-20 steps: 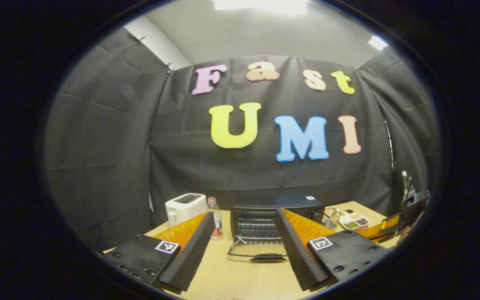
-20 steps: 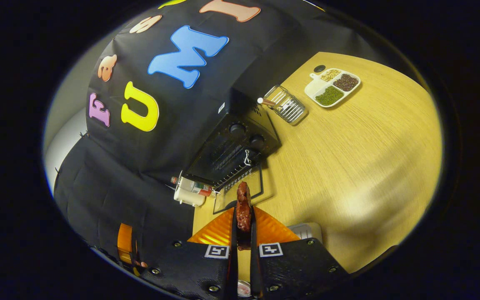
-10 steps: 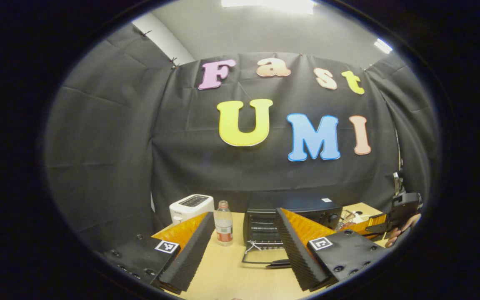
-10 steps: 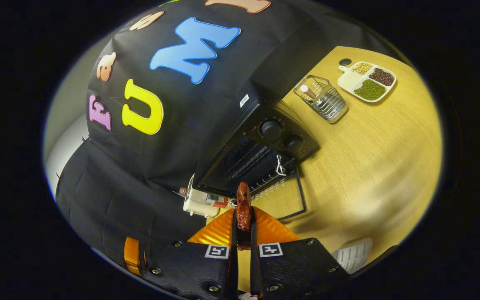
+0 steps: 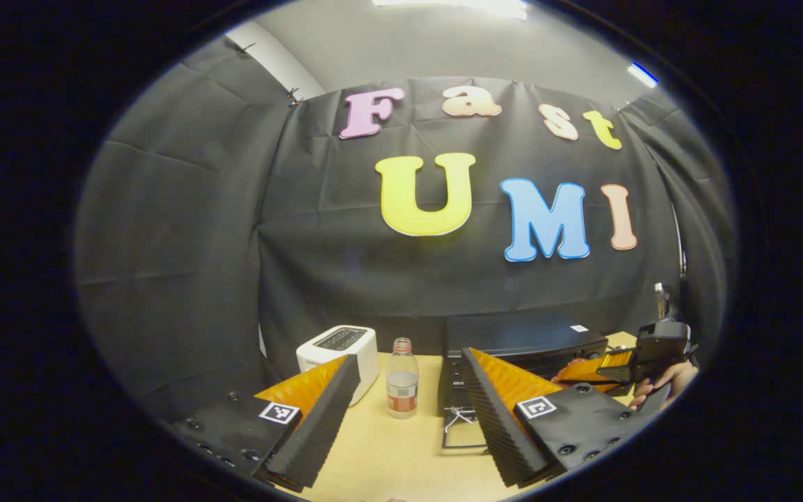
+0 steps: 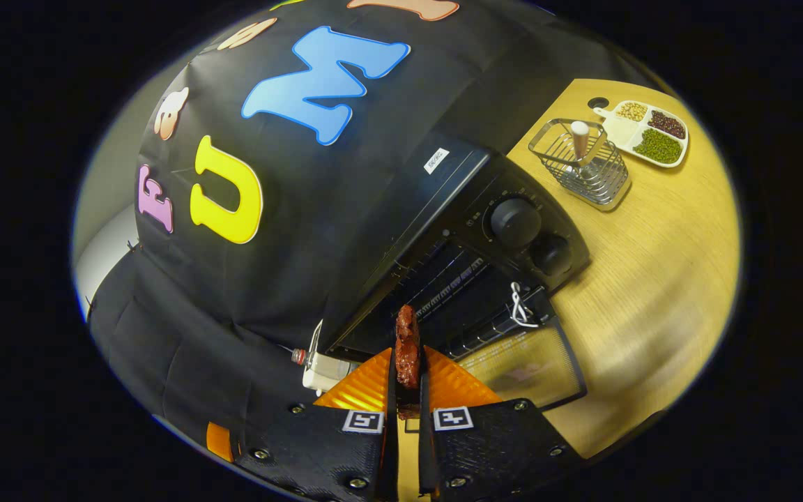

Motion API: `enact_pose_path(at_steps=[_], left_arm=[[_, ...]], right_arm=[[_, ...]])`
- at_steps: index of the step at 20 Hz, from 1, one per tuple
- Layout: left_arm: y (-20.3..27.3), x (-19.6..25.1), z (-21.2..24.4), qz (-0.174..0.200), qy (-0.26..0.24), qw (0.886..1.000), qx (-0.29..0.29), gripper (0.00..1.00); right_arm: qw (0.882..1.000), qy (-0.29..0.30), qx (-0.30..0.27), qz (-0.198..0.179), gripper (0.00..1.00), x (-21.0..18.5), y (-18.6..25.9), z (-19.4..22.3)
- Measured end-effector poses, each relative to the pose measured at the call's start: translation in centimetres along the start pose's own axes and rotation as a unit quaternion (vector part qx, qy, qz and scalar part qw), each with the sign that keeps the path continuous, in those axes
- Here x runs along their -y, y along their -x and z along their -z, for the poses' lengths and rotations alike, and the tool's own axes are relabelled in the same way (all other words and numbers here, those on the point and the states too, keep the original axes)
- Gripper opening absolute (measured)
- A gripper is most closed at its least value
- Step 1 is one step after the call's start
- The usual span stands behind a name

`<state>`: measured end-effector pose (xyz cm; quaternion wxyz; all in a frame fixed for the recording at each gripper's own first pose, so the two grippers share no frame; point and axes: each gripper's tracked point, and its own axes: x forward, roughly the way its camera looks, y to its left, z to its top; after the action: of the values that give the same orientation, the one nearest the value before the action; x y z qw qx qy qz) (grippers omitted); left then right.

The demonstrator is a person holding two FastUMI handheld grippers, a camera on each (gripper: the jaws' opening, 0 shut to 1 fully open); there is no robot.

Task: Open the electric oven with the left hand, put the food in, and close the electric oven.

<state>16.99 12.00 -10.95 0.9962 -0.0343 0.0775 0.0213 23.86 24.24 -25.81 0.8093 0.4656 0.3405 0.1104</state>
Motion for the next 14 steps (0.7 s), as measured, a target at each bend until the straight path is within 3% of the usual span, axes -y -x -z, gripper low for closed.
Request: enact_pose_path(at_steps=[14], left_arm=[[-1.4, -5.9, 2.0, -0.025, -0.023, 0.999, -0.038, 1.0]], right_arm=[[0.997, -0.01, 0.072, 0.013, 0.12, -0.2, -9.7, -1.3]])
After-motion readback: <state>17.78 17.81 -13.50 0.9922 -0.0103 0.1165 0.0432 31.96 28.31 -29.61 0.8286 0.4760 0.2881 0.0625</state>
